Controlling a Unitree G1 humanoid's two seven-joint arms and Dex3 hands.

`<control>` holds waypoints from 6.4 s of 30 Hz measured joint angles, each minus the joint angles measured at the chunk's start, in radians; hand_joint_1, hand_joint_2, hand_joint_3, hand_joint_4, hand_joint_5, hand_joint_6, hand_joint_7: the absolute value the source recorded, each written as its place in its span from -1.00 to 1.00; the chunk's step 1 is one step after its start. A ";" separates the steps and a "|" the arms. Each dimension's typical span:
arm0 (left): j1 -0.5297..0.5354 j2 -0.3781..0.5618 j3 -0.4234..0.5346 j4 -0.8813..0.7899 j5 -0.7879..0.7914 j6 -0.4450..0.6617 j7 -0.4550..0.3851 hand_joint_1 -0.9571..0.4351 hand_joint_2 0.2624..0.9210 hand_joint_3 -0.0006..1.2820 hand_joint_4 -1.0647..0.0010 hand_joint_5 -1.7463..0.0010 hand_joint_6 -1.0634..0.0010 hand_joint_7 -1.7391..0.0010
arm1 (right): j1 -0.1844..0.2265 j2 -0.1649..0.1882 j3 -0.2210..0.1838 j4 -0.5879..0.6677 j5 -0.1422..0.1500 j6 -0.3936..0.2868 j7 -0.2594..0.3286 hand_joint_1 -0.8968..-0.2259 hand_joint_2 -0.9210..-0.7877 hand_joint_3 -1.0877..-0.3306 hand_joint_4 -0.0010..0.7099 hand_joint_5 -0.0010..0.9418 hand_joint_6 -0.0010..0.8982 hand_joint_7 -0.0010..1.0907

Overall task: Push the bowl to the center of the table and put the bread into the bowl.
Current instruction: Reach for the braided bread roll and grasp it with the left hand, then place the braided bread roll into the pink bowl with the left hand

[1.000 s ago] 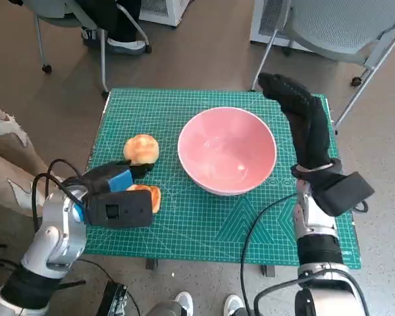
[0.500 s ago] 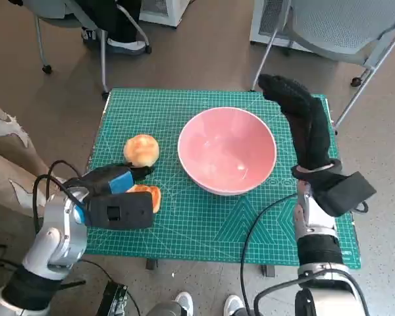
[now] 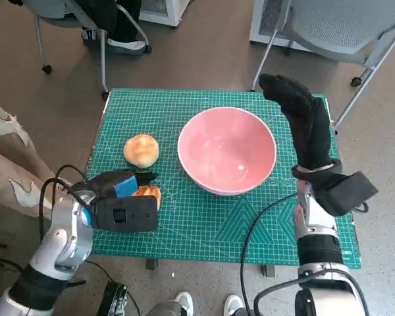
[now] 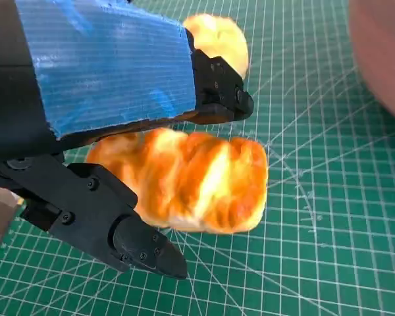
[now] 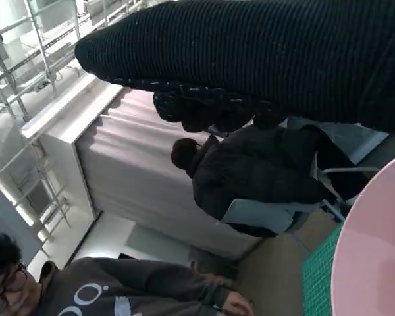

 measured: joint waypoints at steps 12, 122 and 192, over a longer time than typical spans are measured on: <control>-0.025 -0.024 -0.027 0.070 0.033 -0.029 0.046 0.04 0.33 -0.99 0.18 0.94 0.20 0.97 | 0.000 0.000 -0.002 0.000 0.001 0.002 0.010 -0.31 -1.00 -0.35 -0.53 -1.00 -0.71 -0.56; -0.059 -0.078 0.230 -0.391 0.060 -0.129 0.206 0.39 0.76 -0.86 -0.49 -0.41 -0.64 0.18 | -0.005 0.001 -0.004 0.032 0.036 0.013 0.043 -0.28 -1.00 -0.36 -0.56 -1.00 -0.91 -0.28; -0.809 -0.498 -0.115 0.844 0.022 -0.345 0.344 0.50 0.53 -0.70 0.40 0.24 0.48 0.57 | 0.067 -0.028 -0.005 -0.078 -0.001 0.051 -0.034 -0.35 -1.00 -0.40 -0.58 -1.00 -1.00 -0.19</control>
